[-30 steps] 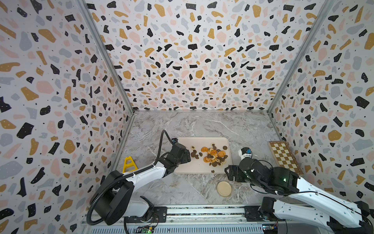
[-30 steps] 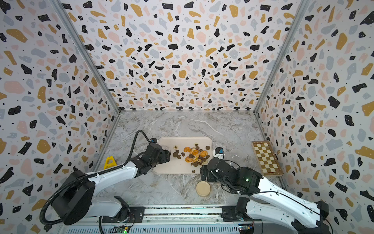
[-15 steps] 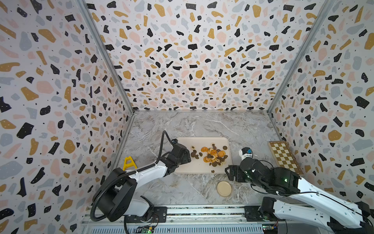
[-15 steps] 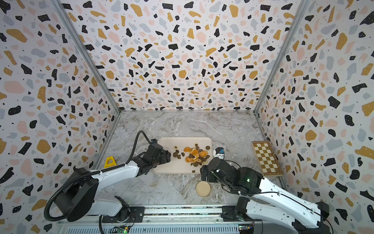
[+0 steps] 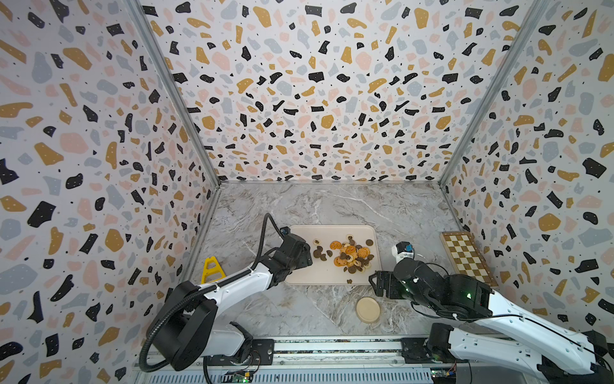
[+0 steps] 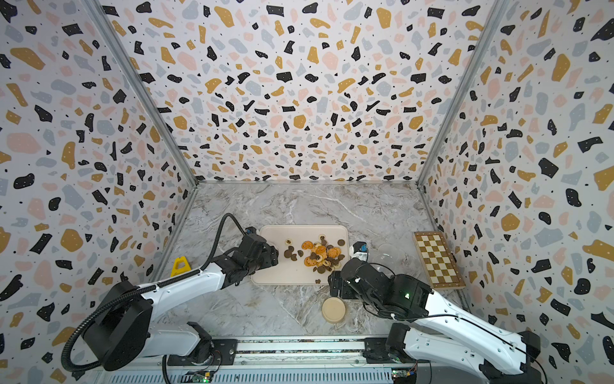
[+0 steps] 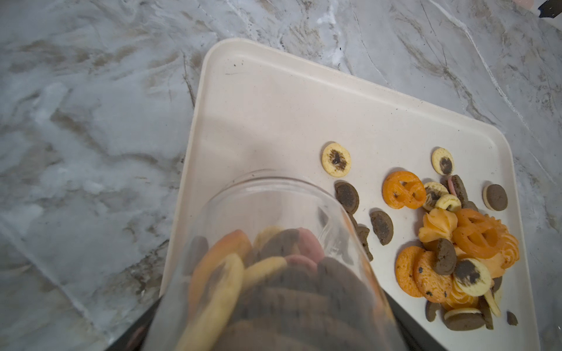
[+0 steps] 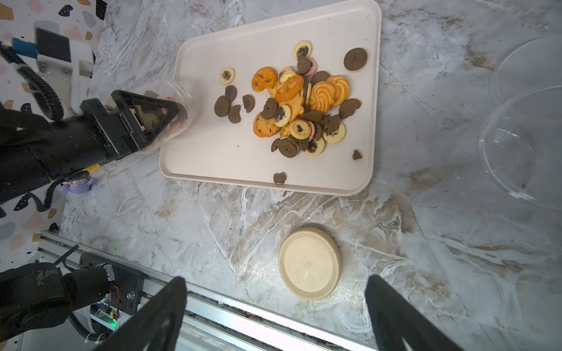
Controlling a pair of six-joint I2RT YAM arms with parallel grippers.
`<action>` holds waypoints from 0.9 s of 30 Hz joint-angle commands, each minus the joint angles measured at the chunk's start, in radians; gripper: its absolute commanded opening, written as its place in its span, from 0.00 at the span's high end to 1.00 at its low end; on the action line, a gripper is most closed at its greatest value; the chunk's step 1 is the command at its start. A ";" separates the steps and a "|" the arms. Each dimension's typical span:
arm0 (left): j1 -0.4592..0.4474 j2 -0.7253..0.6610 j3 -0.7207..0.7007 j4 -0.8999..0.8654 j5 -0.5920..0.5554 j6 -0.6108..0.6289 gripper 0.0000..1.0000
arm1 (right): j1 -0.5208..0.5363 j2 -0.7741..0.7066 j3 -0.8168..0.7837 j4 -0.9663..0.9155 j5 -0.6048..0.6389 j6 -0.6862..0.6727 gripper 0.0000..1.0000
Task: Pour the cookies out of the jar
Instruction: Pour the cookies in the jar onto the tray.
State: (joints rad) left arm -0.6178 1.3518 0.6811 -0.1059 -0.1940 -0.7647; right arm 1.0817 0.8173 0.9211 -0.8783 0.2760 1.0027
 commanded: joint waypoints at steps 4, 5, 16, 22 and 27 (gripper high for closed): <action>-0.017 -0.055 0.049 0.070 -0.017 0.017 1.00 | -0.003 -0.015 -0.002 -0.014 0.008 0.001 0.07; -0.015 -0.045 0.053 0.062 -0.032 0.021 1.00 | -0.003 -0.018 -0.004 -0.014 0.009 0.003 0.06; 0.001 -0.005 0.099 -0.019 0.003 0.015 1.00 | -0.003 -0.011 -0.001 -0.010 -0.002 0.006 0.07; 0.017 0.016 0.132 -0.066 0.053 -0.018 1.00 | -0.003 -0.016 -0.010 -0.003 -0.004 0.008 0.07; 0.018 0.013 0.211 -0.188 0.056 0.016 1.00 | -0.002 -0.009 -0.010 0.004 -0.004 0.005 0.07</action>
State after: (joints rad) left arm -0.5961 1.4036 0.8200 -0.2832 -0.1383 -0.7696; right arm 1.0817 0.8089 0.9081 -0.8680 0.2695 1.0054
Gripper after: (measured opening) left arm 0.838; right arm 0.928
